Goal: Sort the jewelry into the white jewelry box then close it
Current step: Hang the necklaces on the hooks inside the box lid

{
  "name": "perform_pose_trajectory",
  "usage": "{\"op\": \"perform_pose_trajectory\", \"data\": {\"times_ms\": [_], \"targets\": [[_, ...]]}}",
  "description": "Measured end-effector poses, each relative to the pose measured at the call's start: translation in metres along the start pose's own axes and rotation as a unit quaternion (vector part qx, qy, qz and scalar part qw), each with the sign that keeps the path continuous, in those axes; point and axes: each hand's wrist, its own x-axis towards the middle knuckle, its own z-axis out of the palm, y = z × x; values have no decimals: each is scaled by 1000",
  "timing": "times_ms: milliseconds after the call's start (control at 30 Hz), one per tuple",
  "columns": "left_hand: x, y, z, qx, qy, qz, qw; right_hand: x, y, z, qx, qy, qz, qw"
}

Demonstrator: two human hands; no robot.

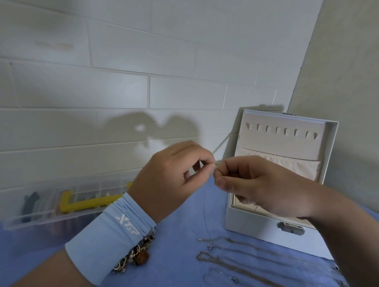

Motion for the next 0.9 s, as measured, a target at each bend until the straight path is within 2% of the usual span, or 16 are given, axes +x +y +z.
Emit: {"op": "perform_pose_trajectory", "data": {"times_ms": [167, 267, 467, 667, 900], "targets": [[0, -1, -1, -13, -12, -11, 1000, 2, 1, -5, 23, 100, -26, 994], [1, -2, -2, 24, -24, 31, 999, 1, 2, -8, 34, 132, -63, 989], [0, -3, -1, 53, -22, 81, 995, 0, 1, -10, 30, 132, -137, 981], [-2, -4, 0, 63, -3, 87, 994, 0, 1, -12, 23, 129, -142, 981], [-4, -2, -1, 109, 21, 133, 985, -4, -5, -13, 41, 127, -123, 983]]}}
